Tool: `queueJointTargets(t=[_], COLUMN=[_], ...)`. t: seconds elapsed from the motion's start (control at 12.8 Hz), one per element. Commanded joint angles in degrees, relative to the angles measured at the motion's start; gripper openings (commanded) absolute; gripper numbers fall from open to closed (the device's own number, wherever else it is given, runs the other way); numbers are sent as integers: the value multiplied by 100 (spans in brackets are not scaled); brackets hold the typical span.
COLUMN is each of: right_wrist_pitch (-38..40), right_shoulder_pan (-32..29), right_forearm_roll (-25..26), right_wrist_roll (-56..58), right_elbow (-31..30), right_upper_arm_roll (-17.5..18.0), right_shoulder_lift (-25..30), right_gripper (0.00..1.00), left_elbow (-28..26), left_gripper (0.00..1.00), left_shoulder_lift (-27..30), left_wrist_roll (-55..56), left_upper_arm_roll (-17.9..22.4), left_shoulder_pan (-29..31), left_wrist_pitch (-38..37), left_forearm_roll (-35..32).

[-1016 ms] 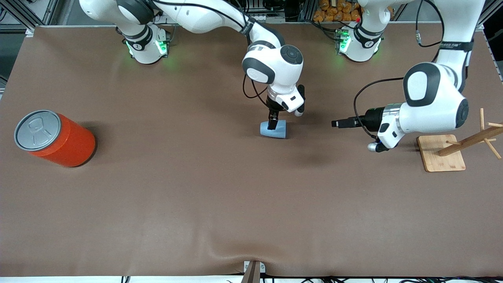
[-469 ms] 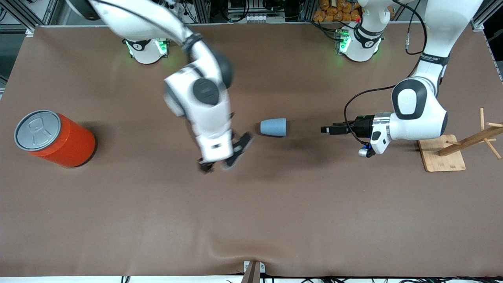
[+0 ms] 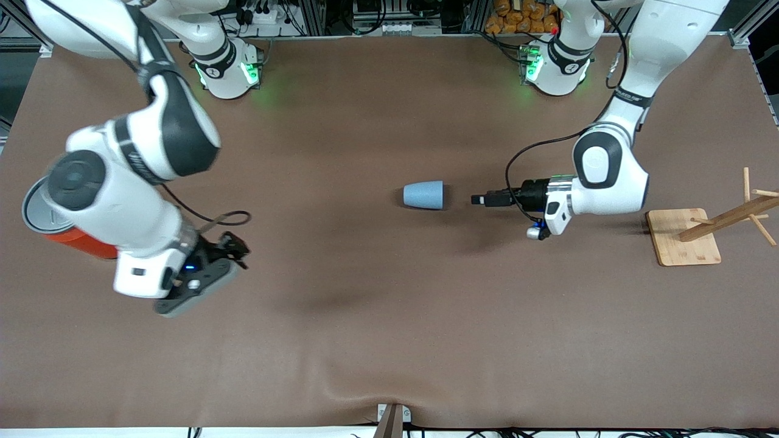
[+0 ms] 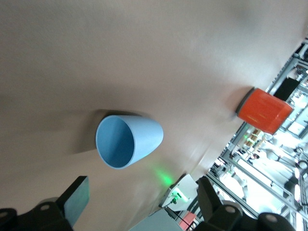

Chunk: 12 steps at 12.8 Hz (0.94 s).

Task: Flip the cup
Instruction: 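Withdraw the right gripper while the left gripper reaches the cup base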

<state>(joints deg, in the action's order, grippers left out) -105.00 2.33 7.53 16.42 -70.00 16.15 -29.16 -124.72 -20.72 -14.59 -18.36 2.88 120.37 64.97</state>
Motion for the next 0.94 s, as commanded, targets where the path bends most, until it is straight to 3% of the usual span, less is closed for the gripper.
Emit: queueJointTargets(t=[0.0, 0.16, 0.39, 0.7, 0.86], right_wrist_pitch=[243, 741, 1542, 1588, 1606], right_shoulder_pan=[-251, -285, -312, -303, -295], right_forearm_roll=[-121, -225, -375, -594, -823], right_wrist_roll=[-191, -1536, -2869, -3257, -3382], right_elbow=[-189, -207, -338, -1786, -2009], right_upper_arm_roll=[73, -208, -463, -920, -1149], right_shoulder_lift=[646, 902, 1455, 2921, 3258], right_gripper=[100, 100, 100, 100, 100], left_elbow=[-316, -325, -317, -264, -238], left_gripper=[100, 100, 100, 100, 97], left_shoulder_lift=[-2, -300, -792, -873, -899], left_wrist_roll=[-910, -1789, -3362, -3454, -3481], left_upper_arm_roll=[-18, -10, -18, -10, -10], left_shoulder_pan=[-51, -42, -59, -454, -630], left_wrist_pitch=[118, 118, 109, 118, 135], left_forearm_roll=[541, 665, 1489, 2044, 2273])
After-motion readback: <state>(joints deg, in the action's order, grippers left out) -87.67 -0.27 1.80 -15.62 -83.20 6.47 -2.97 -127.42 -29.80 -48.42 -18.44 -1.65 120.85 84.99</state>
